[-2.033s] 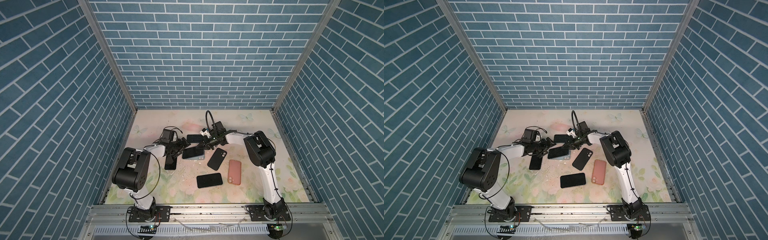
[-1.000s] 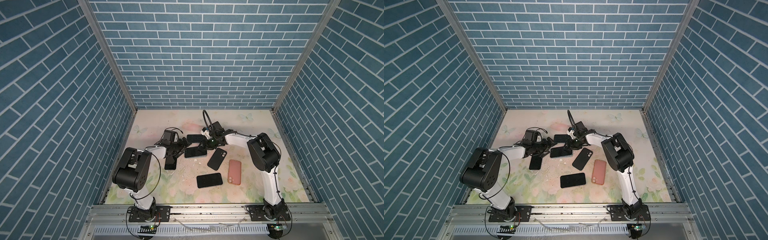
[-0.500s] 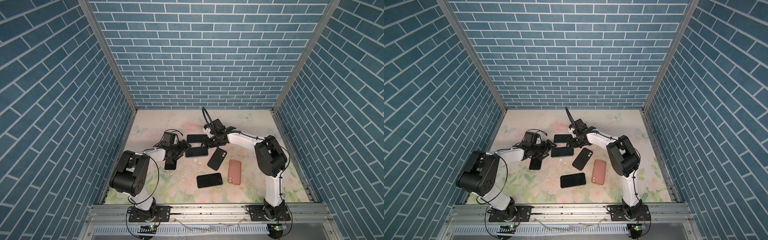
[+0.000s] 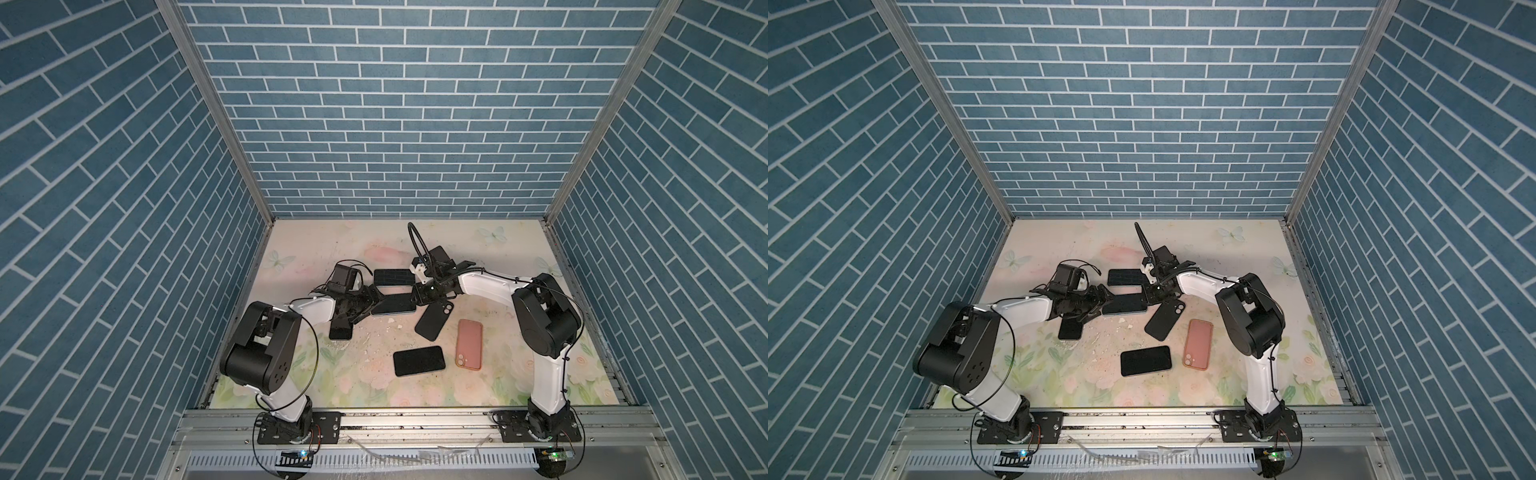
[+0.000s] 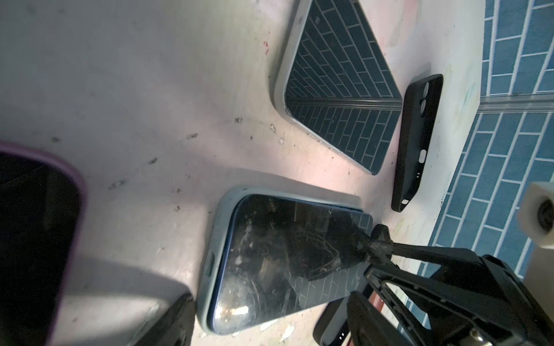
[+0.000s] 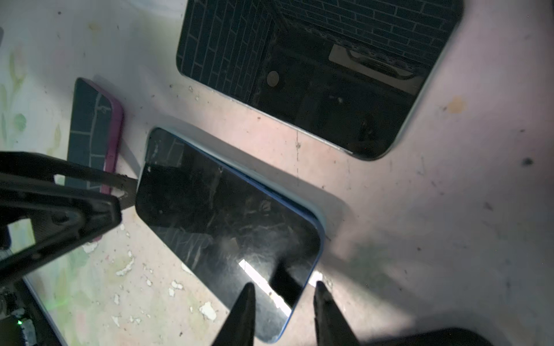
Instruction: Put the phone into the phone case
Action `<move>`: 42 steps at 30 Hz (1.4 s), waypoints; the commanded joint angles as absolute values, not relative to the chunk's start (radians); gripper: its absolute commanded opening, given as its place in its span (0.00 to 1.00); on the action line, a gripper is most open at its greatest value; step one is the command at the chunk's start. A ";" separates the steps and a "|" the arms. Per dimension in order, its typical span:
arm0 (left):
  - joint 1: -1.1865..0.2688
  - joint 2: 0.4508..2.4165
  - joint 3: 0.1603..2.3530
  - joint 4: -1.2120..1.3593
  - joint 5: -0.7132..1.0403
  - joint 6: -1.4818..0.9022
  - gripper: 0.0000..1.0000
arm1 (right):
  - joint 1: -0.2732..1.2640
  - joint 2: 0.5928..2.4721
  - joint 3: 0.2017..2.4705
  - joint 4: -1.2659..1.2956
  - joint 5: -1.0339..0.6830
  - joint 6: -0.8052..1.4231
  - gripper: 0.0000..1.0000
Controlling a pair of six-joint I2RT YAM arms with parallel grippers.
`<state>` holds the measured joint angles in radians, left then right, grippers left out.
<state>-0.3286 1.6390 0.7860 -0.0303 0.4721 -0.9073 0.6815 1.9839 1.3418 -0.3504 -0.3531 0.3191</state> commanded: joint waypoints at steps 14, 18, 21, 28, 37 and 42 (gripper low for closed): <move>-0.336 1.651 0.825 -0.170 0.426 -0.809 0.79 | 0.738 2.003 1.317 -0.319 -0.332 0.413 0.17; -0.335 1.595 0.834 -0.220 0.368 -0.769 0.82 | 0.725 1.923 1.305 -0.328 -0.310 0.415 0.28; -0.336 1.563 0.865 -0.270 0.354 -0.718 0.88 | 0.701 1.884 1.303 -0.347 -0.311 0.427 0.36; -0.336 1.572 0.924 -0.319 0.383 -0.629 0.93 | 0.647 1.871 1.271 -0.323 -0.395 0.445 0.41; -0.336 1.630 0.896 -0.249 0.391 -0.663 0.94 | 0.629 1.958 1.284 -0.277 -0.517 0.440 0.50; -0.336 1.670 0.887 -0.180 0.410 -0.703 0.93 | 0.628 2.002 1.282 -0.261 -0.567 0.443 0.51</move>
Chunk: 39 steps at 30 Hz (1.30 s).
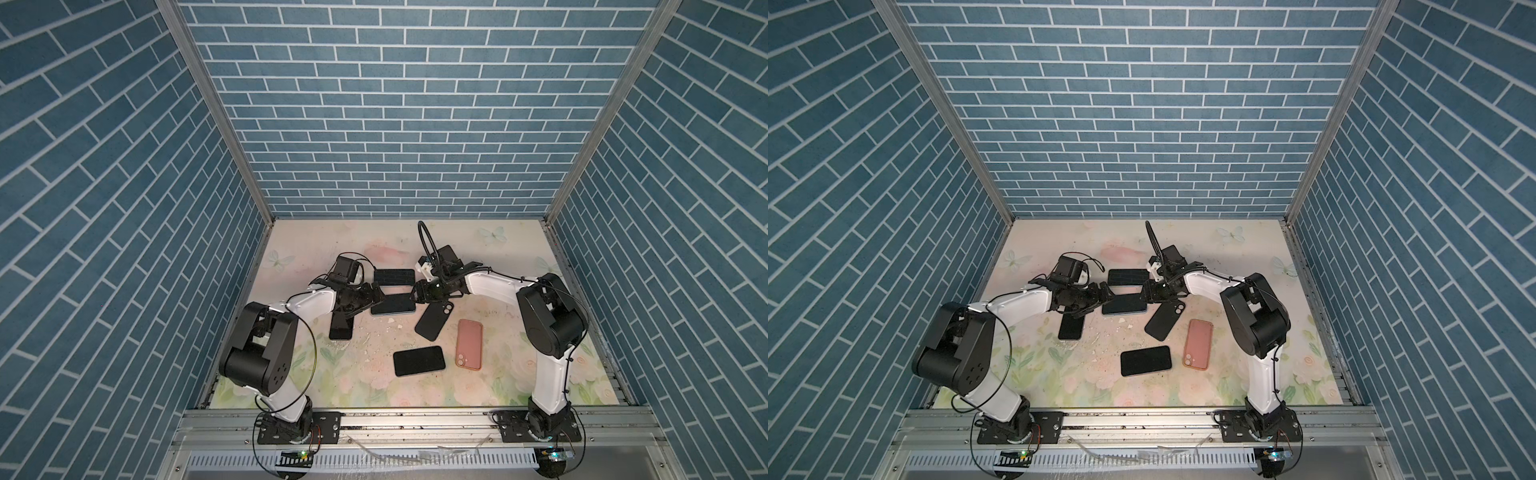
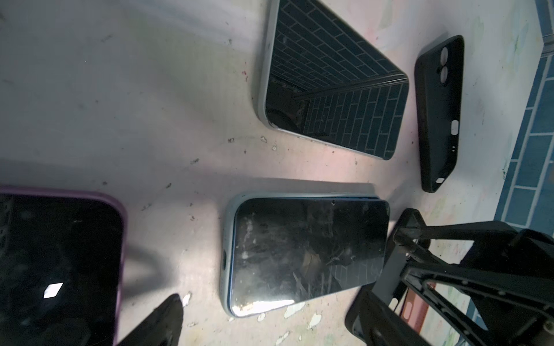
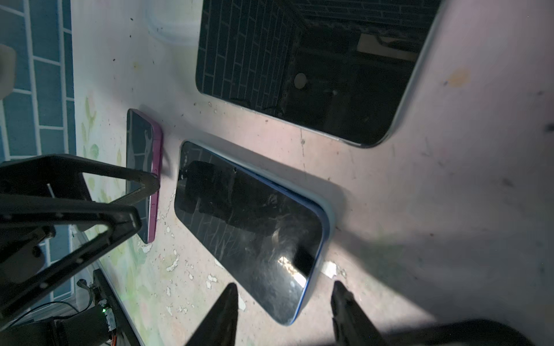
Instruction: Put the phone into the phone case
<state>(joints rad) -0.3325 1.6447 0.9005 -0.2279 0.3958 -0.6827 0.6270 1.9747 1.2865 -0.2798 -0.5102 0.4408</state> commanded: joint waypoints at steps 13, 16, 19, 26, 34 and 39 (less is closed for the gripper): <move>-0.336 1.729 0.897 -0.129 0.420 -0.756 0.83 | 0.643 2.067 1.315 -0.329 -0.473 0.372 0.36; -0.341 1.742 0.905 -0.139 0.425 -0.758 0.82 | 0.667 2.075 1.314 -0.364 -0.376 0.333 0.35; -0.344 1.751 0.905 -0.138 0.426 -0.764 0.81 | 0.683 2.079 1.312 -0.382 -0.313 0.310 0.35; -0.346 1.769 0.911 -0.131 0.430 -0.776 0.81 | 0.719 2.095 1.311 -0.421 -0.230 0.285 0.34; -0.346 1.774 0.937 -0.146 0.435 -0.770 0.81 | 0.726 2.099 1.307 -0.399 -0.253 0.314 0.38; -0.346 1.767 0.919 -0.122 0.425 -0.784 0.82 | 0.674 2.055 1.281 -0.318 -0.415 0.377 0.48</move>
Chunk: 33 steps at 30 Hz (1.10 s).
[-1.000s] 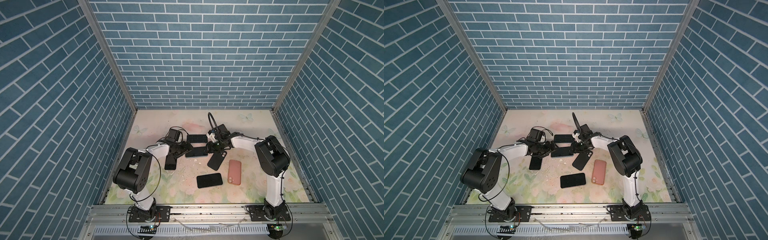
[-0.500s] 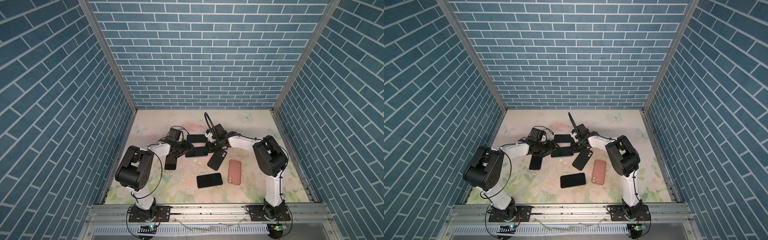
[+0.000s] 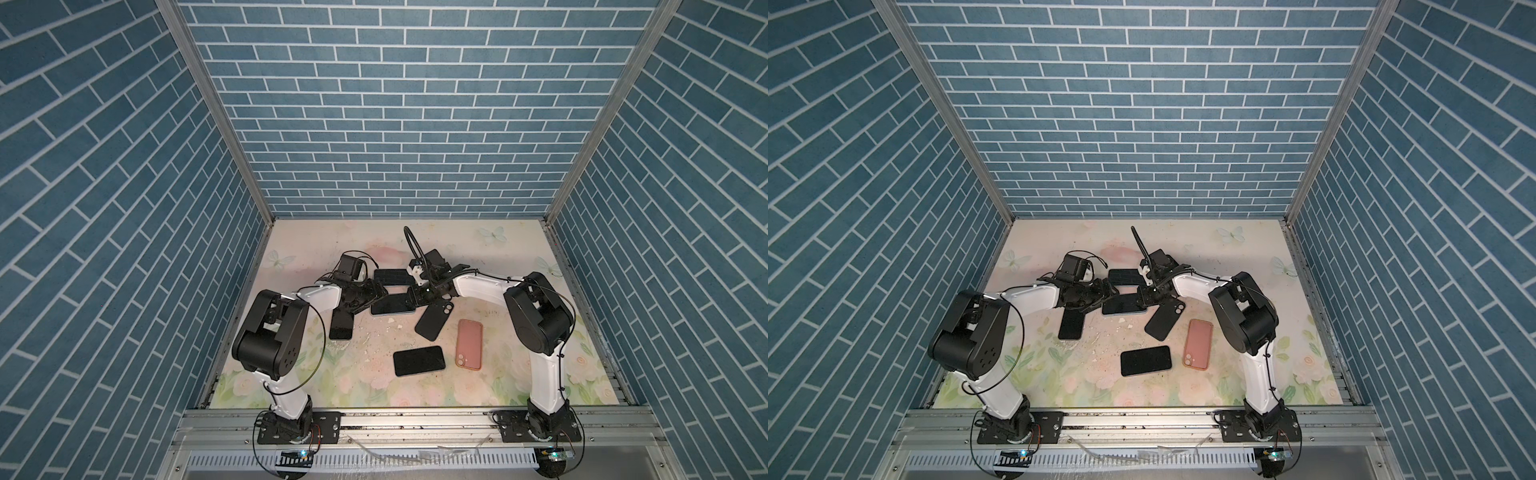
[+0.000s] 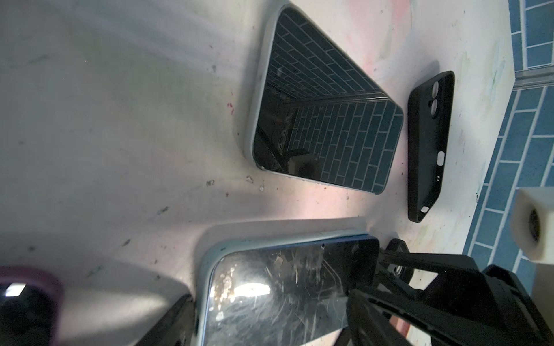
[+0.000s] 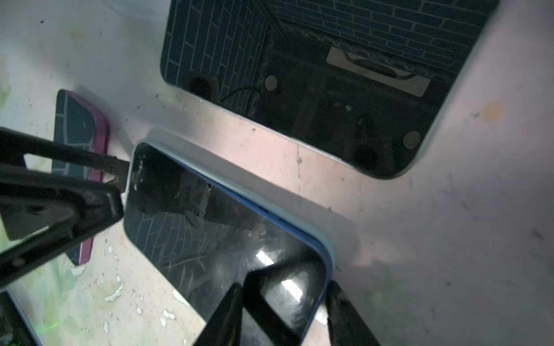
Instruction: Put the phone into the phone case
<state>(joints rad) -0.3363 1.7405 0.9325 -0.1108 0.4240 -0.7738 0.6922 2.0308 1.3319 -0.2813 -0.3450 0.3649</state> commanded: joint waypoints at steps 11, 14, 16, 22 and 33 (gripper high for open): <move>-0.346 1.788 0.902 -0.051 0.474 -0.817 0.82 | 0.641 2.125 1.313 -0.307 -0.594 0.412 0.52; -0.346 1.793 0.893 -0.034 0.477 -0.819 0.82 | 0.635 2.137 1.304 -0.253 -0.667 0.439 0.52; -0.347 1.796 0.888 -0.028 0.481 -0.819 0.82 | 0.631 2.141 1.299 -0.218 -0.719 0.456 0.52; -0.347 1.787 0.854 0.040 0.514 -0.843 0.82 | 0.617 2.120 1.269 -0.088 -0.827 0.520 0.52; -0.346 1.699 0.807 0.206 0.575 -0.862 0.74 | 0.610 2.158 1.275 -0.147 -0.755 0.502 0.39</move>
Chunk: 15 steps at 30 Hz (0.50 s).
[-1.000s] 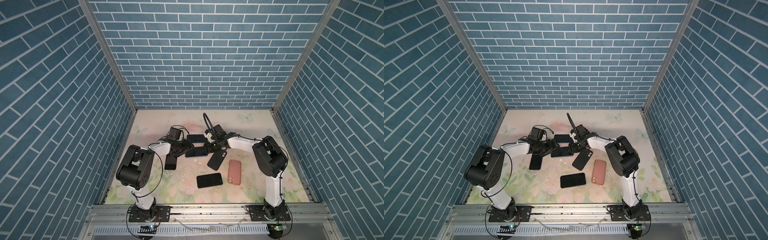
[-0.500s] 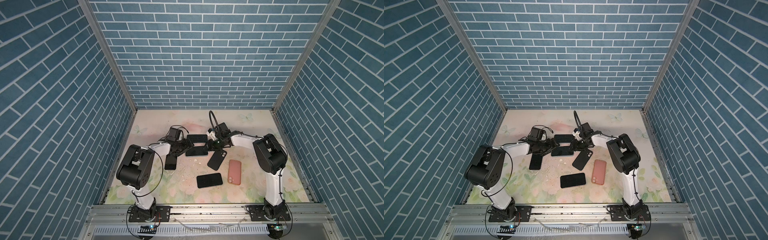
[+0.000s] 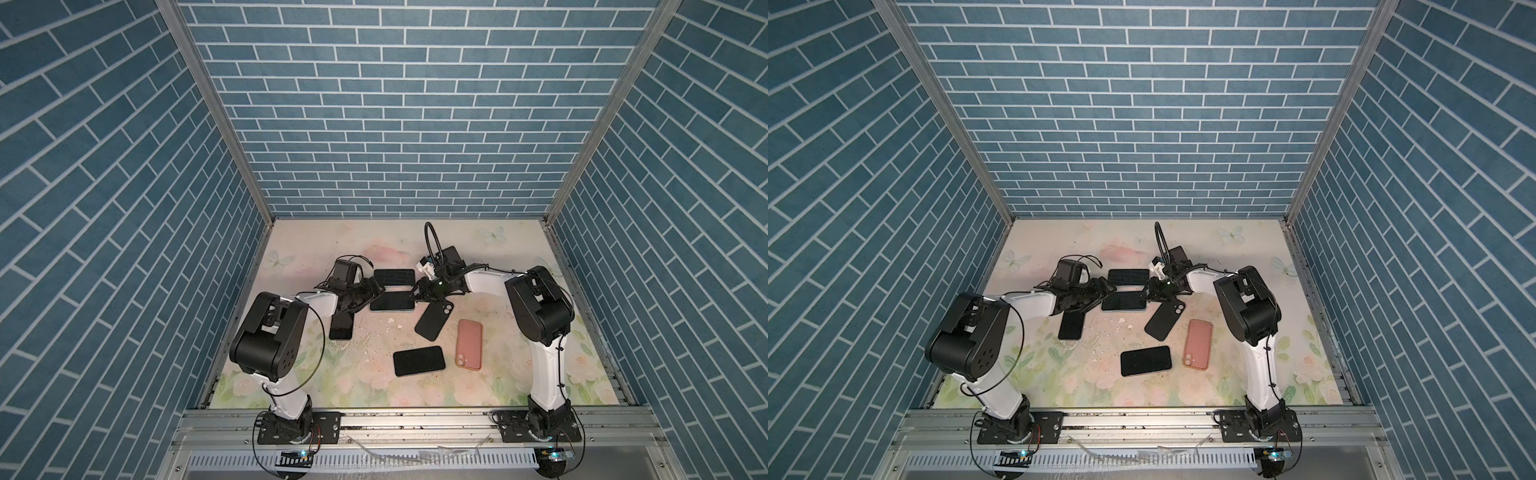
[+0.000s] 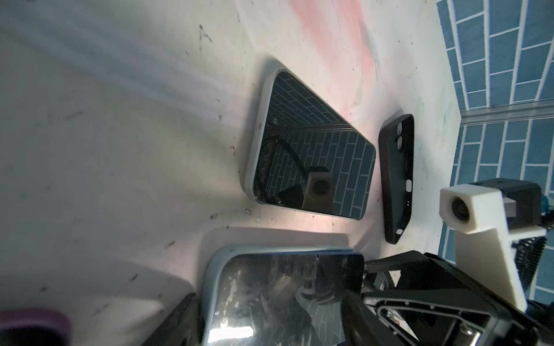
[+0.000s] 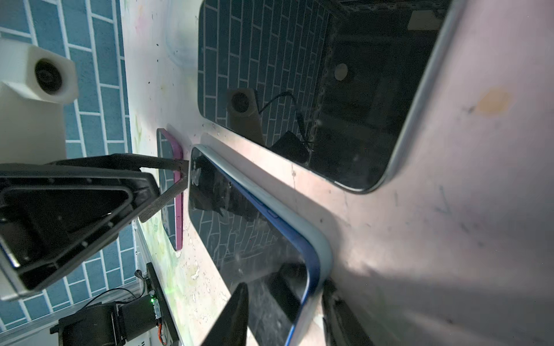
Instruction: Put the phone into the phone case
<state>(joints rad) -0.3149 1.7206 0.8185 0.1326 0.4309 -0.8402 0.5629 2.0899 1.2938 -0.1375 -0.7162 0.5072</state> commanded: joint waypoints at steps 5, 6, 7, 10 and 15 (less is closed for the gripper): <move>-0.347 1.660 0.795 0.239 0.596 -0.861 0.73 | 0.603 2.156 1.255 -0.137 -0.736 0.503 0.37; -0.346 1.650 0.796 0.235 0.598 -0.859 0.72 | 0.601 2.157 1.251 -0.134 -0.734 0.505 0.37; -0.346 1.642 0.797 0.230 0.598 -0.856 0.73 | 0.600 2.155 1.248 -0.131 -0.733 0.505 0.37; -0.346 1.616 0.793 0.224 0.597 -0.851 0.73 | 0.593 2.150 1.237 -0.120 -0.730 0.509 0.37; -0.346 1.581 0.784 0.234 0.593 -0.852 0.73 | 0.586 2.138 1.226 -0.112 -0.726 0.510 0.37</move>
